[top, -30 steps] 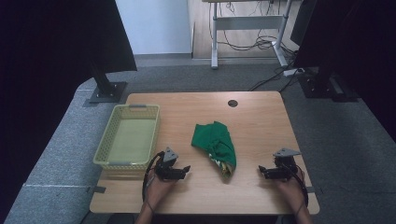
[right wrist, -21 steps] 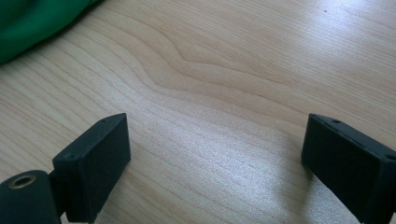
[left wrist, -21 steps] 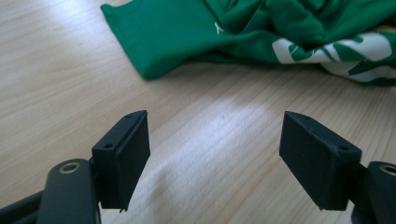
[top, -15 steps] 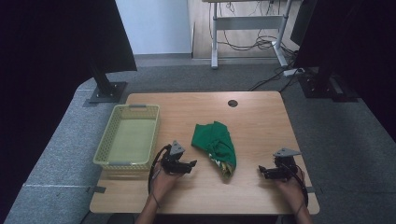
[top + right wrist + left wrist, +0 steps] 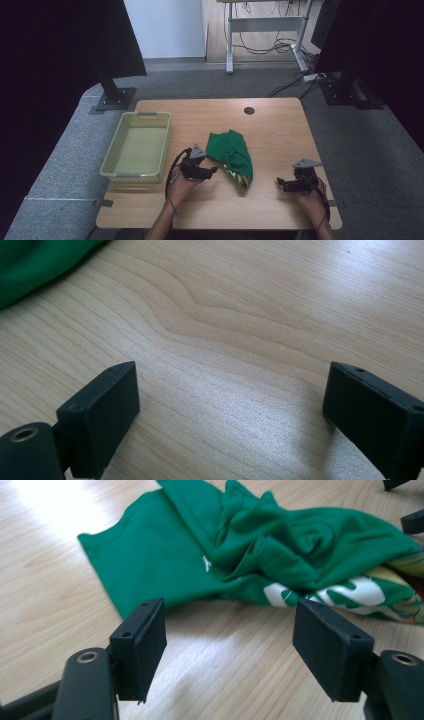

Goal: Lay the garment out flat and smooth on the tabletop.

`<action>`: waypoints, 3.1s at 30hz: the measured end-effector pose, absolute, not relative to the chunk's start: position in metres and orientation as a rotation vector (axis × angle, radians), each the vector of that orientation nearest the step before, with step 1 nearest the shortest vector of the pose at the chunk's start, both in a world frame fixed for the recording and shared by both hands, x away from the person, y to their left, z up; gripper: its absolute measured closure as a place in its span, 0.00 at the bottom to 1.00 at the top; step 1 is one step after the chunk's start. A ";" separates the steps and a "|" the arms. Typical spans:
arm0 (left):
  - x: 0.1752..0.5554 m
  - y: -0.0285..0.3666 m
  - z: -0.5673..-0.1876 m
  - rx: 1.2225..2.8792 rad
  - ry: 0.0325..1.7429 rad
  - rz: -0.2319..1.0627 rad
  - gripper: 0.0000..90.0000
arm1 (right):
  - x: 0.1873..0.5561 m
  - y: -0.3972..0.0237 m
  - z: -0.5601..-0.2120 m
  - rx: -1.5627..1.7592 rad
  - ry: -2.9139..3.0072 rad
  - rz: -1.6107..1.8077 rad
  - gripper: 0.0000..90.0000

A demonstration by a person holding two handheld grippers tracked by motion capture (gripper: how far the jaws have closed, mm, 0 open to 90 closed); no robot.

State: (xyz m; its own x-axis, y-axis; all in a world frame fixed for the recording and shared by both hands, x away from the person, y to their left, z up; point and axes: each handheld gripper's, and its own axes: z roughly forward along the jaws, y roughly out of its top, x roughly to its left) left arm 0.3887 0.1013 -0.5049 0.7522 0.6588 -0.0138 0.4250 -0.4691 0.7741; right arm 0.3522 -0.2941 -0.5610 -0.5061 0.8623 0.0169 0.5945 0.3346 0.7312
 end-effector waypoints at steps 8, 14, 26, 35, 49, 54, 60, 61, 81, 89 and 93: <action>0.397 0.087 -0.499 2.150 0.772 0.348 0.38 | 0.352 -0.294 -0.561 1.287 2.231 0.983 0.09; 0.405 0.075 -0.494 2.153 0.747 0.326 0.40 | 0.352 -0.294 -0.561 1.287 2.231 0.983 0.09; 0.417 0.043 -0.485 2.190 0.689 0.322 0.45 | 0.352 -0.294 -0.561 1.285 2.233 0.983 0.09; 0.424 0.027 -0.487 2.232 0.675 0.330 0.56 | 0.352 -0.294 -0.561 1.285 2.233 0.984 0.09; 0.422 0.038 -0.478 2.190 0.696 0.303 0.95 | 0.352 -0.294 -0.561 1.283 2.235 0.983 0.09; 0.420 0.046 -0.474 2.174 0.706 0.311 0.95 | 0.352 -0.294 -0.561 1.283 2.235 0.983 0.09; 0.421 0.062 -0.478 2.166 0.752 0.305 0.95 | 0.352 -0.294 -0.561 1.284 2.234 0.984 0.09; 0.421 0.065 -0.480 2.163 0.765 0.301 0.95 | 0.352 -0.294 -0.561 1.284 2.234 0.984 0.09; 0.420 0.092 -0.512 2.162 0.843 0.257 0.95 | 0.353 -0.291 -0.558 1.303 2.240 1.023 0.15; 0.420 0.092 -0.527 2.174 0.852 0.236 0.95 | 0.360 -0.267 -0.552 1.218 2.311 1.082 0.16; 0.419 0.092 -0.528 2.172 0.855 0.233 0.95 | 0.362 -0.262 -0.551 1.204 2.324 1.116 0.16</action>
